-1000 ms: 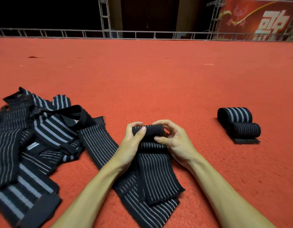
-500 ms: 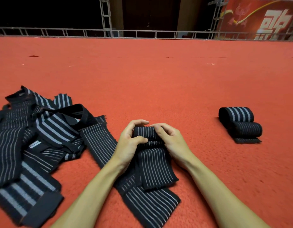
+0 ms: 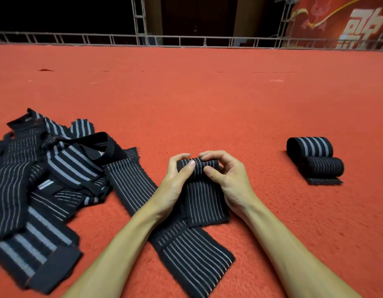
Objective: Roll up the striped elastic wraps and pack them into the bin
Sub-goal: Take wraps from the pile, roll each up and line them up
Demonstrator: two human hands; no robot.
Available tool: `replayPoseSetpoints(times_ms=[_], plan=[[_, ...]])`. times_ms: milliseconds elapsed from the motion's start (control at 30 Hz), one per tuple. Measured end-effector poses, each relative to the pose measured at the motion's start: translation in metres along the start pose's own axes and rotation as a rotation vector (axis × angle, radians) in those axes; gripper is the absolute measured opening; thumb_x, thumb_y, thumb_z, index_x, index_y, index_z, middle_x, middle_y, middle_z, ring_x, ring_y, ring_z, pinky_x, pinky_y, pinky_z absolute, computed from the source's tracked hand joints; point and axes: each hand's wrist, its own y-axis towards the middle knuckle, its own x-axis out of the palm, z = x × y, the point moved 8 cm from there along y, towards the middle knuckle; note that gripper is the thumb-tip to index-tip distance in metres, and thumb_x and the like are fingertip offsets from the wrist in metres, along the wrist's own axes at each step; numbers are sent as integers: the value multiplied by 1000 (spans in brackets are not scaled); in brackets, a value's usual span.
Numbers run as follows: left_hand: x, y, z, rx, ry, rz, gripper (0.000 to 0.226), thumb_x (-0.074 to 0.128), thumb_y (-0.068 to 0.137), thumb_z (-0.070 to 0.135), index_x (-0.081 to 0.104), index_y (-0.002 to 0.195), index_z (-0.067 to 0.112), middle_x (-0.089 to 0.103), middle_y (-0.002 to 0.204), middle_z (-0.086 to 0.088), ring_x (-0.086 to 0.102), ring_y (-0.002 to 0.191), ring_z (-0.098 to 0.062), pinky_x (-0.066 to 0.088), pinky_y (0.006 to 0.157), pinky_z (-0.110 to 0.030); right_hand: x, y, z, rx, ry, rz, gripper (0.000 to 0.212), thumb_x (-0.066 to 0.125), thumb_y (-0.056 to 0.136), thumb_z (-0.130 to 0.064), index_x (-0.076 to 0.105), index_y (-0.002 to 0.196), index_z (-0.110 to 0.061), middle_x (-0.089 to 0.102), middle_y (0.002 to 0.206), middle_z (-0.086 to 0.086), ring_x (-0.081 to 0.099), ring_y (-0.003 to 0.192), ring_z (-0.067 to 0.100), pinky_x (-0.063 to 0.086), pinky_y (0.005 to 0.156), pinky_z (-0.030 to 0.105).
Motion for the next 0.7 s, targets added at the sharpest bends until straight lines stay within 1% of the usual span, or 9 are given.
replayPoseSetpoints(times_ms=[67, 133, 233, 267, 333, 400, 500, 633, 700], plan=[[-3, 1, 0, 12, -19, 40, 45, 54, 80, 40, 48, 120, 19, 67, 107, -7, 67, 95, -15, 53, 87, -34, 0, 0, 3, 26, 37, -6, 23, 67, 78, 0, 67, 94, -17, 69, 101, -4, 62, 93, 11, 50, 84, 26], [-8, 0, 2, 32, -44, 102, 40, 56, 80, 39, 52, 112, 16, 66, 106, -10, 66, 95, -19, 53, 86, -36, 1, 0, 5, 72, 45, -12, 27, 71, 78, -9, 68, 102, -19, 67, 100, 0, 62, 90, 12, 52, 81, 27], [-17, 0, 3, 44, -58, 209, 25, 55, 90, 33, 55, 106, 14, 66, 105, -11, 65, 95, -21, 53, 87, -37, -2, 0, 9, 111, -108, 54, 29, 70, 85, -16, 64, 113, -15, 68, 101, -2, 62, 86, 1, 50, 78, 17], [-20, 0, 3, 46, -55, 250, 22, 53, 94, 30, 55, 106, 13, 66, 103, -10, 65, 94, -20, 54, 86, -36, -2, 1, 11, 118, -196, 54, 26, 68, 87, -20, 64, 112, -15, 69, 101, -3, 63, 87, 1, 49, 80, 18], [-31, 1, 3, 39, -79, 341, 24, 50, 97, 32, 56, 107, 10, 66, 103, -11, 65, 94, -22, 54, 85, -36, 4, 0, 17, 147, -316, -9, 20, 67, 88, -25, 65, 107, -19, 72, 96, -3, 66, 87, 7, 51, 81, 28], [-38, 1, 1, 9, -142, 398, 32, 49, 97, 36, 56, 108, 7, 67, 106, -16, 66, 97, -28, 54, 86, -40, 10, -2, 20, 181, -315, -43, 20, 69, 87, -20, 64, 107, -19, 74, 91, 1, 69, 83, 12, 54, 78, 33], [-42, 1, -4, -64, -272, 402, 45, 45, 99, 37, 55, 119, -1, 66, 113, -22, 67, 101, -33, 54, 88, -45, 15, -4, 16, 223, -219, -54, 34, 72, 83, -9, 60, 114, -14, 75, 91, 7, 71, 81, 15, 56, 73, 31], [-44, -1, -7, -142, -363, 365, 46, 45, 99, 40, 54, 122, 2, 66, 113, -23, 67, 99, -37, 56, 82, -49, 25, -10, 16, 331, -135, -167, 59, 76, 77, -1, 51, 129, -16, 70, 107, 12, 71, 90, 17, 56, 76, 27], [-45, 0, -8, -156, -360, 342, 45, 46, 98, 40, 54, 123, 3, 65, 115, -24, 66, 101, -39, 54, 87, -54, 28, -11, 13, 347, -107, -201, 68, 75, 74, 5, 47, 131, -18, 67, 113, 12, 70, 95, 18, 56, 80, 27]])
